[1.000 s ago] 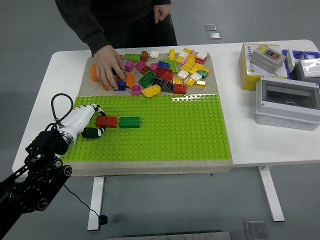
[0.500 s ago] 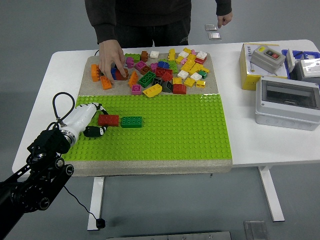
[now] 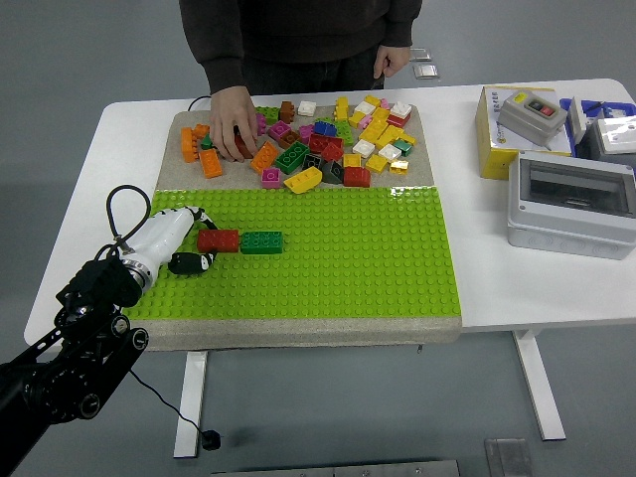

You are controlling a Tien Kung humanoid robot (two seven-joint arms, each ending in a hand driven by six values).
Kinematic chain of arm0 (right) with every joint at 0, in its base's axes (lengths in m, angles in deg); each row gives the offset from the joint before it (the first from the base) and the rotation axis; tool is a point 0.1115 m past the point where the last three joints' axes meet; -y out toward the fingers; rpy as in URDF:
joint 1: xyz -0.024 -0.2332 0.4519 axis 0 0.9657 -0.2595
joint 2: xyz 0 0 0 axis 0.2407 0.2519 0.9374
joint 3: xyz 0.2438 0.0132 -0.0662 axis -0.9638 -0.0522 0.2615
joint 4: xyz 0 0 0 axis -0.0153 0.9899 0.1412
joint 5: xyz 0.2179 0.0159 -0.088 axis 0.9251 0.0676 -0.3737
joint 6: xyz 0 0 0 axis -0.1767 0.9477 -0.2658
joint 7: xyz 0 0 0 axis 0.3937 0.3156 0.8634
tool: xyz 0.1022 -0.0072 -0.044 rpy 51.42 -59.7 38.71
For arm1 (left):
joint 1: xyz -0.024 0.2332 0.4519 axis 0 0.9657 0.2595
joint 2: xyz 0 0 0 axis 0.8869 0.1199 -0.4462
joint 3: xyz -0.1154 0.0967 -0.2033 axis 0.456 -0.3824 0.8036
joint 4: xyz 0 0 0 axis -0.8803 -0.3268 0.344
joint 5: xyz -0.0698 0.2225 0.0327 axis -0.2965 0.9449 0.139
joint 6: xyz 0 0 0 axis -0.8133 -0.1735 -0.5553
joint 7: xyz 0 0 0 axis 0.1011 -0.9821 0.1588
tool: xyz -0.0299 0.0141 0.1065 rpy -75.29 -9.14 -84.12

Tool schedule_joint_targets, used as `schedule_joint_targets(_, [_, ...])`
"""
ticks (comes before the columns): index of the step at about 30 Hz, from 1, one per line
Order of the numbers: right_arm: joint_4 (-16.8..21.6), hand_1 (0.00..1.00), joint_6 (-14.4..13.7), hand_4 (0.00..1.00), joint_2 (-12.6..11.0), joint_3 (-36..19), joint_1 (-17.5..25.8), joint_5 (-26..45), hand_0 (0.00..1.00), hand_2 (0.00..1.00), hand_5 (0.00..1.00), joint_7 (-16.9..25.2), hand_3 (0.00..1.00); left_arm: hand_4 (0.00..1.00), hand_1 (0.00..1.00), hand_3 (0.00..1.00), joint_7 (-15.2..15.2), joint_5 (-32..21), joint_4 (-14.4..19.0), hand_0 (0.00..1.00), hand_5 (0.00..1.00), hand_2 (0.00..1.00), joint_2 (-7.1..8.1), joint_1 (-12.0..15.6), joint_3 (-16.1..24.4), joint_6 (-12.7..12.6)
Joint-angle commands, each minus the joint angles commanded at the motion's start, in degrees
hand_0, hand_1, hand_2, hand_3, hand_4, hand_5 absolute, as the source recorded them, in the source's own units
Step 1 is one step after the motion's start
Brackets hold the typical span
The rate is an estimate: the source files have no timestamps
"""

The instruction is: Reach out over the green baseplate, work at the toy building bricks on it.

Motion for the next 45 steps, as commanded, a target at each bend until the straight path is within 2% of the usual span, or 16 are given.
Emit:
schedule_joint_targets(6, [0.00, 0.627, -0.04, 0.318, 0.01, -0.02, -0.06, -0.07, 0.693, 0.626, 0.920, 0.04, 0.708, 0.608, 0.922, 0.574, -0.02, -0.16, -0.32, 0.995, 0.196, 0.916, -0.24, -0.04, -0.31, -0.05])
schedule_joint_targets(7, [0.00, 0.627, -0.04, 0.318, 0.01, -0.04, -0.06, -0.08, 0.692, 0.625, 0.920, 0.05, 0.708, 0.614, 0.922, 0.709, -0.03, -0.16, -0.32, 0.995, 0.199, 0.917, -0.25, -0.04, -0.31, -0.06])
schedule_joint_targets(12, [0.00, 0.627, -0.01, 0.318, -0.01, -0.29, -0.05, -0.25, 0.692, 0.625, 0.920, 0.06, 0.708, 0.614, 0.922, 0.709, -0.12, -0.17, -0.24, 0.995, 0.199, 0.917, -0.22, -0.01, -0.27, -0.02])
schedule_joint_targets(13, [0.00, 0.627, 0.00, 0.318, -0.01, -0.36, -0.04, -0.30, 0.692, 0.625, 0.919, 0.06, 0.707, 0.613, 0.922, 0.793, -0.13, -0.16, -0.23, 0.995, 0.200, 0.920, -0.20, 0.00, -0.25, 0.00])
schedule_joint_targets(18, [0.00, 0.627, 0.06, 0.318, -0.02, -0.71, -0.02, -0.55, 0.692, 0.625, 0.919, 0.07, 0.707, 0.613, 0.922, 0.793, -0.21, -0.14, -0.17, 0.995, 0.200, 0.920, -0.11, -0.01, -0.20, -0.03])
schedule_joint_targets(19, [0.00, 0.627, 0.07, 0.319, -0.02, -0.83, -0.02, -0.65, 0.692, 0.626, 0.919, 0.08, 0.707, 0.626, 0.923, 0.827, -0.23, -0.15, -0.16, 0.994, 0.212, 0.922, -0.09, -0.01, -0.21, -0.01])
schedule_joint_targets(30, [0.00, 0.626, 0.10, 0.318, 0.02, -1.43, 0.07, -0.87, 0.692, 0.625, 0.919, 0.15, 0.705, 0.629, 0.923, 0.826, -0.08, -0.08, 0.32, 0.994, 0.218, 0.921, 0.37, 0.32, -0.50, 0.61])
schedule_joint_targets(33, [0.00, 0.626, 0.13, 0.318, 0.00, -1.52, 0.13, -0.95, 0.692, 0.625, 0.918, 0.14, 0.707, 0.648, 0.923, 0.822, 0.25, 0.42, 2.00, 0.994, 0.236, 0.922, 0.59, 0.79, -0.22, 1.24])
schedule_joint_targets(42, [0.00, 0.626, 0.28, 0.319, -0.08, -2.47, 0.25, -1.88, 0.692, 0.625, 0.918, 0.05, 0.704, 0.658, 0.923, 0.822, 2.11, 2.19, 12.22, 0.994, 0.246, 0.925, 2.56, 3.21, 0.93, 3.00])
schedule_joint_targets(45, [0.00, 0.626, 0.31, 0.319, -0.08, -2.70, 0.31, -2.04, 0.692, 0.624, 0.916, 0.05, 0.707, 0.671, 0.924, 0.802, 2.47, 1.98, 13.89, 0.994, 0.262, 0.927, 3.16, 3.90, 0.44, 3.30])
